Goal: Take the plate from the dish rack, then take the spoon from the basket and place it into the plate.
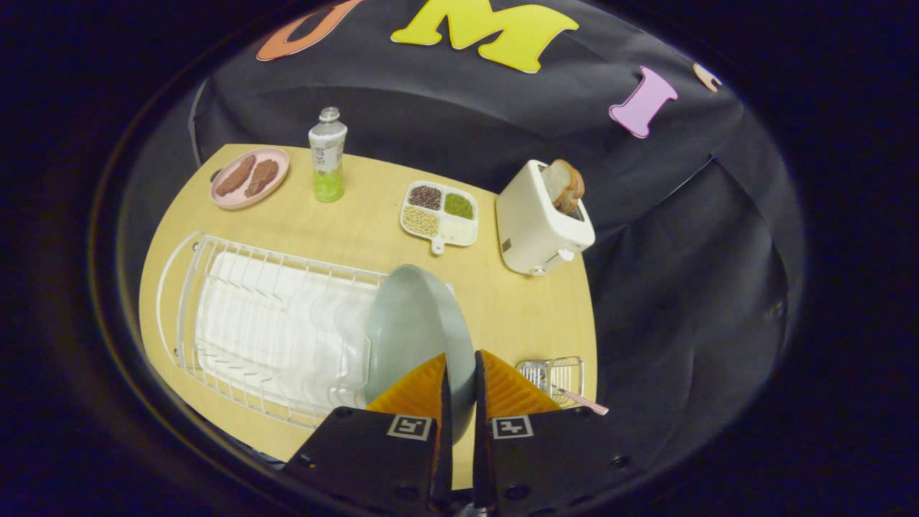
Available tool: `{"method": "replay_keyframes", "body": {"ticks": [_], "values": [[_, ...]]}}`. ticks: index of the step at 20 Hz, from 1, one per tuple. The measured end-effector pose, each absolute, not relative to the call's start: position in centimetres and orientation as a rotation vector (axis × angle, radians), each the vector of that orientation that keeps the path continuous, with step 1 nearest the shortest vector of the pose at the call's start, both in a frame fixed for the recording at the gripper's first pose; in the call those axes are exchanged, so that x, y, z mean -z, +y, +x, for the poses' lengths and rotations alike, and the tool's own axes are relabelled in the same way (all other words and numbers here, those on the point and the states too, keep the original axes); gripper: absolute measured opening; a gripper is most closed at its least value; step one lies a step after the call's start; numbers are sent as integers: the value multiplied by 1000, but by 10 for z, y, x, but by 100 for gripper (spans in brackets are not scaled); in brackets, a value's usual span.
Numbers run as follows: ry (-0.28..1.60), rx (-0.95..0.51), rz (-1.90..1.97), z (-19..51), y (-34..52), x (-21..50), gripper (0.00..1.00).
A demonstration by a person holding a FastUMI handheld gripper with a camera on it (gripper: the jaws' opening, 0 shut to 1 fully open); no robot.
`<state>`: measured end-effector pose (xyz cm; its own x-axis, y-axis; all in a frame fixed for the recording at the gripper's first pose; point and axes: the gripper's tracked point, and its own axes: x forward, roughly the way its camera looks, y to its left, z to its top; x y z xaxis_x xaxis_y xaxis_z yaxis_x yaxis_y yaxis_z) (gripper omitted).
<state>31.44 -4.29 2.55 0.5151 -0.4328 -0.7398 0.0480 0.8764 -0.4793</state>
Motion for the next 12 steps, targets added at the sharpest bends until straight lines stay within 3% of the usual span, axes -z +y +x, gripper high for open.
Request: {"method": "replay_keyframes", "body": {"ticks": [12], "values": [[850,439,-585,300,-23,-22,10]]}}
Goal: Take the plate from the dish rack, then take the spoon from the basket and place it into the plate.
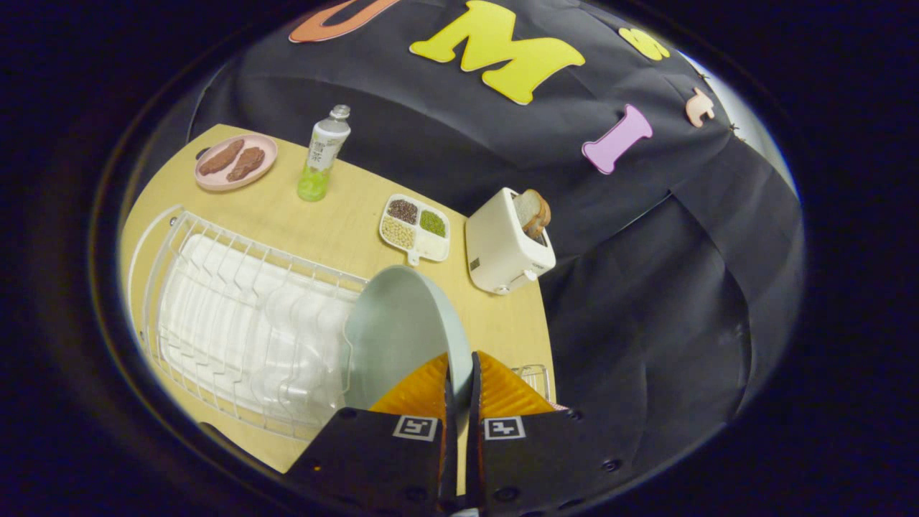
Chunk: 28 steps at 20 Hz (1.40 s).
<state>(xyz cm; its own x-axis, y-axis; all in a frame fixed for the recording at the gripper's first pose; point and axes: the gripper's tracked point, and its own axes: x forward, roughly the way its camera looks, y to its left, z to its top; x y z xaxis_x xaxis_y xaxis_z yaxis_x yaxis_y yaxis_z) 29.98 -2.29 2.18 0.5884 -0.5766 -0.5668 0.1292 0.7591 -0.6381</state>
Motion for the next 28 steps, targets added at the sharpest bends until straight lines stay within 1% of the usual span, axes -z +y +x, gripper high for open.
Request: {"method": "replay_keyframes", "body": {"ticks": [7,12,20,25,28], "values": [[776,540,-666,288,-22,-38,10],[721,544,-643,271,-25,-54,10],[641,294,-354,205,-6,-64,10],[641,77,-216,148,21,-29,10],[664,2,-153,118,20,11,10]]}}
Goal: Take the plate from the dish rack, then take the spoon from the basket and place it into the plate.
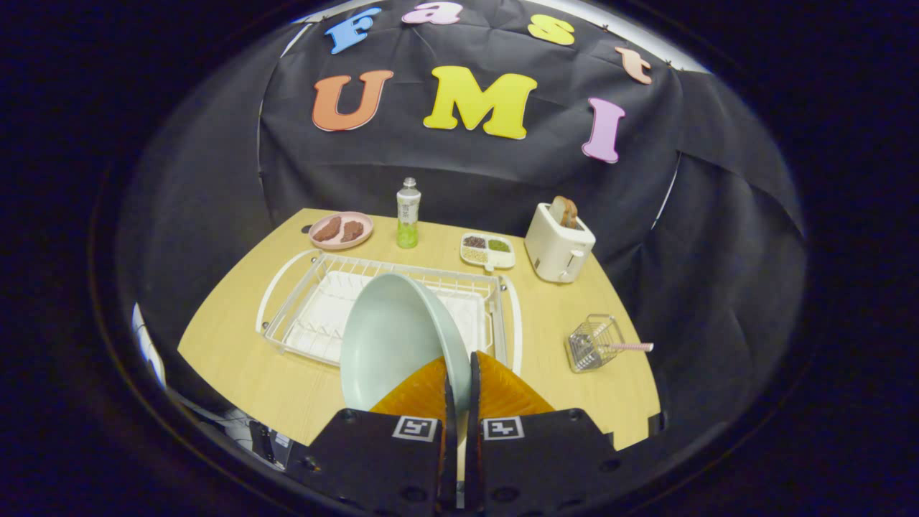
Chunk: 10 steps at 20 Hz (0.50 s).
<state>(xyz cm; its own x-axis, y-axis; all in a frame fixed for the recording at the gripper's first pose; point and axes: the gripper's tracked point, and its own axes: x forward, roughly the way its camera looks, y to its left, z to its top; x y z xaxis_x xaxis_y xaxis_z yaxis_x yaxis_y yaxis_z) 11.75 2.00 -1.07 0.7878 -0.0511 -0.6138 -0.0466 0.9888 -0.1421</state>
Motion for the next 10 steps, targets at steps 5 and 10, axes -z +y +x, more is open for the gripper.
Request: {"method": "replay_keyframes", "body": {"ticks": [5,10], "values": [[723,-55,-41,83,1,78,10],[777,-48,44,69,-22,134,10]]}}
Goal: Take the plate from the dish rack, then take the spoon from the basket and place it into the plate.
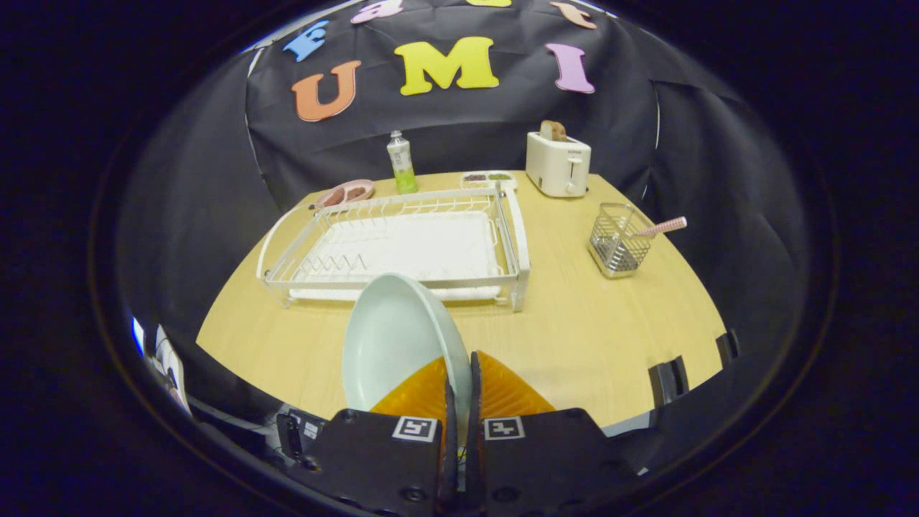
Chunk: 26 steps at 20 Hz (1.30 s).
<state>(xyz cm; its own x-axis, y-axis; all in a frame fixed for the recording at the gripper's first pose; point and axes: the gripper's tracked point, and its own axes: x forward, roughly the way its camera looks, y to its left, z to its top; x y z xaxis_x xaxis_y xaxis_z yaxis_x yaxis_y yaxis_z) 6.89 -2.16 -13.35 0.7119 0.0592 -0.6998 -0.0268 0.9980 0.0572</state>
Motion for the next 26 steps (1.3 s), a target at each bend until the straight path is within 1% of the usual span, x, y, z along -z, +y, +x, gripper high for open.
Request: {"method": "replay_keyframes", "body": {"ticks": [4,6,7,8,10,12,13,16,18,19,21,22,23,26], "values": [[758,-61,117,68,-32,153,13],[773,-26,112,72,-41,168,17],[787,-12,105,74,-44,174,22],[796,-11,95,76,-44,180,22],[794,-14,88,80,-44,185,19],[793,-12,91,82,-45,187,20],[785,-14,92,83,-46,186,27],[756,-3,92,83,-52,183,32],[720,20,95,83,-63,175,41],[697,32,95,84,-69,170,57],[649,55,92,86,-83,159,77],[623,62,93,87,-90,155,83],[603,65,94,88,-97,149,96],[539,117,78,94,-131,134,100]]}}
